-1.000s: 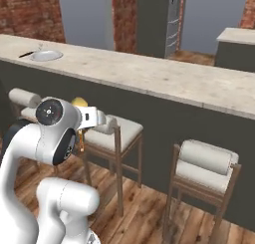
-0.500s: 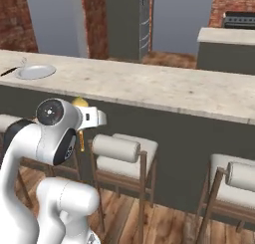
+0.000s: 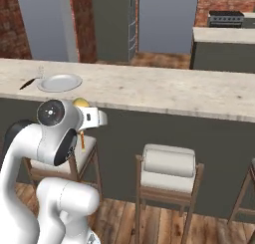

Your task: Take the fork and place it on the left side of the plate. Then take the spoon and place it on the right side of the plate. Make sure they're directly next to the plate.

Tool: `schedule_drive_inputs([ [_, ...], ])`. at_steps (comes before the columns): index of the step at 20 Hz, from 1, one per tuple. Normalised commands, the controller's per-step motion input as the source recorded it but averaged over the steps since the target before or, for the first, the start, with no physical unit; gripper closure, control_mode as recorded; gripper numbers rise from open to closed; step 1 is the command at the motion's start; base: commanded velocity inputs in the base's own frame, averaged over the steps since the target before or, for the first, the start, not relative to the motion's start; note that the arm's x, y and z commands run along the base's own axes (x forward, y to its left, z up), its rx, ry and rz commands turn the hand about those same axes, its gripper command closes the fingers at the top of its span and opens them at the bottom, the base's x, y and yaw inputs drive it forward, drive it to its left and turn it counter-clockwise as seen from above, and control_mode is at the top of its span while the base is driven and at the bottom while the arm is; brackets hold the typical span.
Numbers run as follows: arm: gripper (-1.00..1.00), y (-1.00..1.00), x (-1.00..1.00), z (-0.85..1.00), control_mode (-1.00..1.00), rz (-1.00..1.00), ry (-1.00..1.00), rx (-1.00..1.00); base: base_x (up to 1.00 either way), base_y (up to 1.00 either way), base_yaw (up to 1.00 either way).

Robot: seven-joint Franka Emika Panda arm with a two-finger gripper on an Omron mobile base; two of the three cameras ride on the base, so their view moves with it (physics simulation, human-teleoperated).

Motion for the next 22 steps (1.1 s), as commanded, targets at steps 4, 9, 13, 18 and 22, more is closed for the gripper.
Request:
schedule_drive_inputs([
  [4, 1.00, 0.00, 0.00, 0.00, 1.00, 0.00, 0.00, 0.00, 0.41, 1.00, -0.24],
  [9, 1.00, 0.00, 0.00, 0.00, 1.00, 0.00, 0.00, 0.00, 0.61, 0.79, -0.23],
  [13, 1.00, 0.00, 0.00, 0.00, 1.00, 0.00, 0.00, 0.00, 0.95, 0.34, -0.15],
  [18, 1.00, 0.00, 1.00, 0.02, -1.00, -0.08, 0.13, 0.00, 0.00, 0.00, 0.00],
  [22, 1.00, -0.07, 1.00, 0.11, -1.00, -0.05, 0.22, 0.00, 0.00, 0.00, 0.00],
])
